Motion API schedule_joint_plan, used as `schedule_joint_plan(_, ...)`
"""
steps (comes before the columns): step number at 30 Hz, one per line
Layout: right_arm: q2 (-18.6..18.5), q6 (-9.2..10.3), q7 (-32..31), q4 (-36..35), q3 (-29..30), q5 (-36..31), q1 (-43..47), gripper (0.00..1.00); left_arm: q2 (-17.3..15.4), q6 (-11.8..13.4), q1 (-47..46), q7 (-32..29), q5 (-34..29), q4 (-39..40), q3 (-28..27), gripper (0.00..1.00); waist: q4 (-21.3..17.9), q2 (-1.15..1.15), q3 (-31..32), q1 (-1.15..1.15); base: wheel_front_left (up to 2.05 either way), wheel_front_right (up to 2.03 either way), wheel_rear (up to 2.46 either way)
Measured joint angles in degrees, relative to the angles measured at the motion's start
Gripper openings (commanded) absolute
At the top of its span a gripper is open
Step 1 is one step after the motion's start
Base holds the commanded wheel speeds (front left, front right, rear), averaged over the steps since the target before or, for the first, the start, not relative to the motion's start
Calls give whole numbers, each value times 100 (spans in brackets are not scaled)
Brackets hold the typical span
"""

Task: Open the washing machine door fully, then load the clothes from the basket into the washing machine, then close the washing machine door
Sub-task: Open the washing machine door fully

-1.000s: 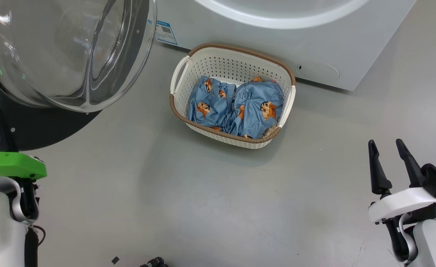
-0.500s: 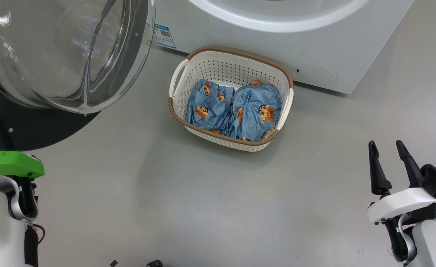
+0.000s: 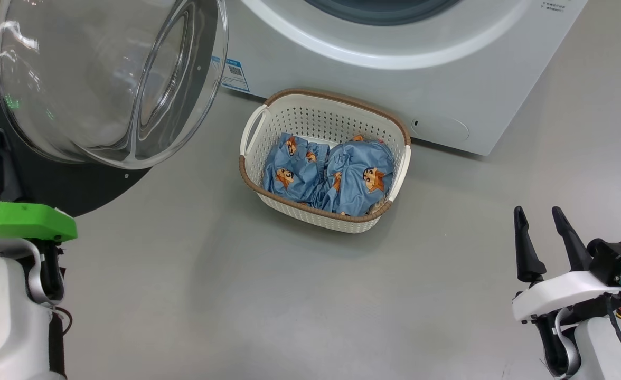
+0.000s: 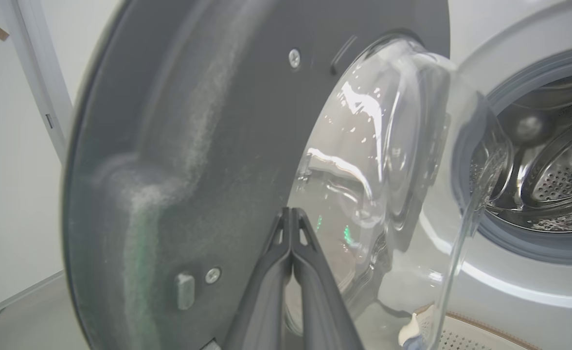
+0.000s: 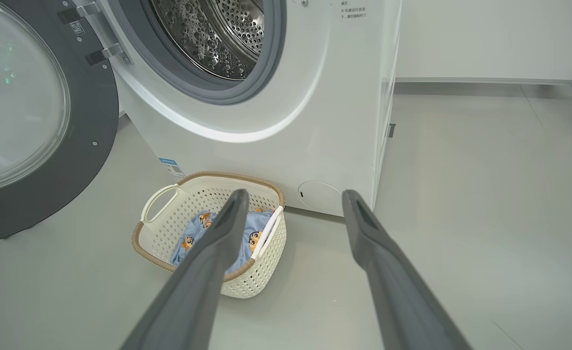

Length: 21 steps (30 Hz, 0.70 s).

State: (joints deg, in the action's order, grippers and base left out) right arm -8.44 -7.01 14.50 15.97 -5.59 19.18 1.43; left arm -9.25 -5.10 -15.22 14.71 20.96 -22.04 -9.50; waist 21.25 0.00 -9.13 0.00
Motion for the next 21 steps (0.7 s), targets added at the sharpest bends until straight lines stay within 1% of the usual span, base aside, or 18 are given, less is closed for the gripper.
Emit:
schedule_joint_plan(3, 69, 0, 0, 35, -19, 3, 18, 100, 93, -45, 8, -1, -104, 170, 59, 0, -12, 0, 93, 0, 0, 0, 0)
schedule_joint_plan(5, 110, 0, 0, 54, -54, 9, 25, 100, 99, -54, 30, 0, -216, 287, 132, 0, -28, 0, 153, 0, 0, 0, 0)
schedule_joint_plan(9, 135, 0, 0, 55, -85, 35, 25, 100, 148, -100, 177, 0, -241, 487, 220, 0, -91, 0, 245, 0, 0, 0, 0)
schedule_joint_plan(13, 141, 0, 0, 57, -86, 51, 31, 100, 290, -143, 288, 0, -377, 715, 309, 1, -168, 0, 317, 0, 0, 0, 0)
schedule_joint_plan(14, 144, 0, 0, 58, -93, 51, 31, 100, 313, -144, 330, 0, -402, 782, 359, 22, -190, 0, 332, 0, 0, 0, 0)
schedule_joint_plan(15, 151, 0, 0, 58, -94, 53, 34, 100, 337, -144, 364, 0, -404, 818, 392, 38, -212, 0, 344, 0, 0, 0, 0)
schedule_joint_plan(16, 160, 0, 0, 58, -97, 57, 35, 100, 361, -147, 399, 0, -405, 848, 415, 50, -235, 0, 355, 0, 0, 0, 0)
schedule_joint_plan(17, 171, 0, 0, 58, -98, 58, 38, 100, 392, -148, 437, 0, -407, 882, 439, 67, -258, 0, 365, 0, 0, 0, 0)
schedule_joint_plan(18, 181, 0, 0, 58, -109, 59, 40, 100, 425, -149, 478, 0, -410, 914, 461, 96, -281, 0, 374, 0, 0, 0, 0)
schedule_joint_plan(19, 190, 0, 0, 58, -118, 67, 42, 100, 453, -149, 513, 0, -424, 944, 490, 100, -305, 0, 383, 0, 0, 0, 0)
schedule_joint_plan(21, 211, 0, 0, 58, -130, 85, 43, 100, 466, -151, 586, 0, -434, 1001, 566, 100, -354, 0, 398, 0, 0, 0, 0)
